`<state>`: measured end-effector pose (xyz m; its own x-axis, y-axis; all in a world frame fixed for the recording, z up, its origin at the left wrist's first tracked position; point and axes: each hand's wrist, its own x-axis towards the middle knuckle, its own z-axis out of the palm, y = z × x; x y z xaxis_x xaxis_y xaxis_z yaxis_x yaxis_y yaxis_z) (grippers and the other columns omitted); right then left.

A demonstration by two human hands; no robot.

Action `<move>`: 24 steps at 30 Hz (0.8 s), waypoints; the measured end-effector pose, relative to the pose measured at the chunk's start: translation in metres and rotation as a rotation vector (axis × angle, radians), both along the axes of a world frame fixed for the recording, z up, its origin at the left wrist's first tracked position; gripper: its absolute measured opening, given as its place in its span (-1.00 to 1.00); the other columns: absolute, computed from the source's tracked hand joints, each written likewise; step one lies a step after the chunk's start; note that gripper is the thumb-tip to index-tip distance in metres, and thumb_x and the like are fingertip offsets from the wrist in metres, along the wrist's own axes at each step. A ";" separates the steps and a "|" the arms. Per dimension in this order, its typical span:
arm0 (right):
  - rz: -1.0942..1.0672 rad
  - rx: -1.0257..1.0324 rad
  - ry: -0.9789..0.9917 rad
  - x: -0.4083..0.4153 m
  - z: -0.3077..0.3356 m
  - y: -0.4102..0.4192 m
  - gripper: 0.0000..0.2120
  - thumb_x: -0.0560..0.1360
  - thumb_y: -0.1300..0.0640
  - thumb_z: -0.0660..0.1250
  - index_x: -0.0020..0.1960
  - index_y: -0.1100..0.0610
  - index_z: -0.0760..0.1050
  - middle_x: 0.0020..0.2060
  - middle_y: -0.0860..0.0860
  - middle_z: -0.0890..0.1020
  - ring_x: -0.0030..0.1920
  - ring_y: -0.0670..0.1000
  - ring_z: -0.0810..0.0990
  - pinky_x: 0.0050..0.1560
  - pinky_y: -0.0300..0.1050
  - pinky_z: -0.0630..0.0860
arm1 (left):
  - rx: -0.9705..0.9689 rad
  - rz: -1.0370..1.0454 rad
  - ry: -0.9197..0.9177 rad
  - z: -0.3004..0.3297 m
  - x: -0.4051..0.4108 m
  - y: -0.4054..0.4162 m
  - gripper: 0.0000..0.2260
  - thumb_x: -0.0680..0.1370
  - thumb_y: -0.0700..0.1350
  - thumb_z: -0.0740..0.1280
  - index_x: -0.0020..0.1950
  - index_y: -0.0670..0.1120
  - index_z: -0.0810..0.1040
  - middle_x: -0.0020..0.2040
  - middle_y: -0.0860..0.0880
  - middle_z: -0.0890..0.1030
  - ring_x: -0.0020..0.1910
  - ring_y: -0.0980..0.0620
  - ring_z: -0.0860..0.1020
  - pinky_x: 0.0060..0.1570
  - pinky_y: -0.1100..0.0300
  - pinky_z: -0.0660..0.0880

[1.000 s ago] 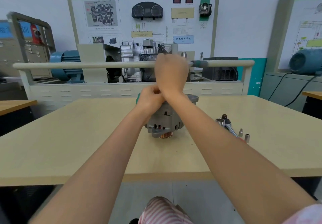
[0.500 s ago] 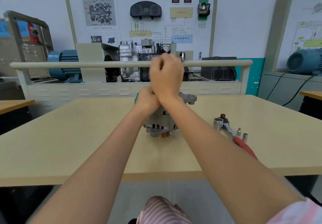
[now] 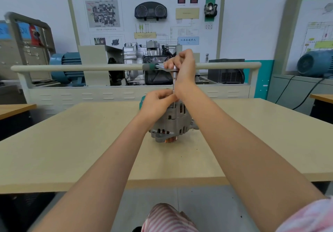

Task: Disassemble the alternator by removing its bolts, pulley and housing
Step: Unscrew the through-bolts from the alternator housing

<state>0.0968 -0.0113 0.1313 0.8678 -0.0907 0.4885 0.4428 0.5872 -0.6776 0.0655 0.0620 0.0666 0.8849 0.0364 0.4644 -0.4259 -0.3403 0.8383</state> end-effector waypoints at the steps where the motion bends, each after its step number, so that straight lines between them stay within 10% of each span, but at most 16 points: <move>1: -0.114 -0.078 -0.055 -0.003 -0.004 0.004 -0.59 0.53 0.24 0.06 -0.49 0.09 0.17 -0.58 0.00 0.28 -0.46 -0.01 0.30 -0.33 -0.20 0.39 | 0.004 0.012 0.006 0.000 0.000 0.000 -0.89 0.54 -0.17 0.34 -0.11 0.01 0.64 -0.17 0.06 0.67 -0.07 0.05 0.61 0.00 0.18 0.50; 6: -1.108 -0.785 -0.447 -0.006 -0.032 0.023 -0.76 0.49 0.19 0.21 -0.32 0.23 0.50 -0.31 -0.01 0.39 -0.15 0.02 0.36 0.00 -0.10 0.32 | 0.036 0.163 0.088 0.001 0.005 0.004 -0.74 0.56 -0.30 0.23 -0.32 -0.10 0.39 -0.39 0.00 0.44 -0.39 0.13 0.32 -0.48 0.39 0.28; 16: -0.075 -0.109 -0.053 -0.006 0.000 0.005 -0.62 0.49 0.28 0.07 -0.50 0.11 0.21 -0.62 -0.01 0.31 -0.48 -0.03 0.32 -0.28 -0.20 0.41 | 0.001 -0.003 -0.009 -0.001 0.000 0.002 -0.81 0.54 -0.09 0.33 -0.22 0.15 0.61 -0.22 0.16 0.66 -0.07 0.10 0.60 0.01 0.15 0.48; 24: -0.903 -0.528 -0.412 -0.005 -0.030 0.023 -0.72 0.47 0.22 0.17 -0.41 0.14 0.31 -0.39 -0.01 0.37 -0.22 0.02 0.35 -0.09 -0.13 0.29 | 0.017 0.141 0.062 0.000 0.005 0.008 -0.64 0.52 -0.32 0.26 -0.45 -0.04 0.39 -0.53 0.07 0.45 -0.39 0.07 0.34 -0.43 0.25 0.27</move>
<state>0.0917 0.0122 0.1011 0.3523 -0.3015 0.8860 0.8080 -0.3797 -0.4505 0.0707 0.0697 0.0670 0.8985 0.1547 0.4107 -0.3207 -0.4073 0.8551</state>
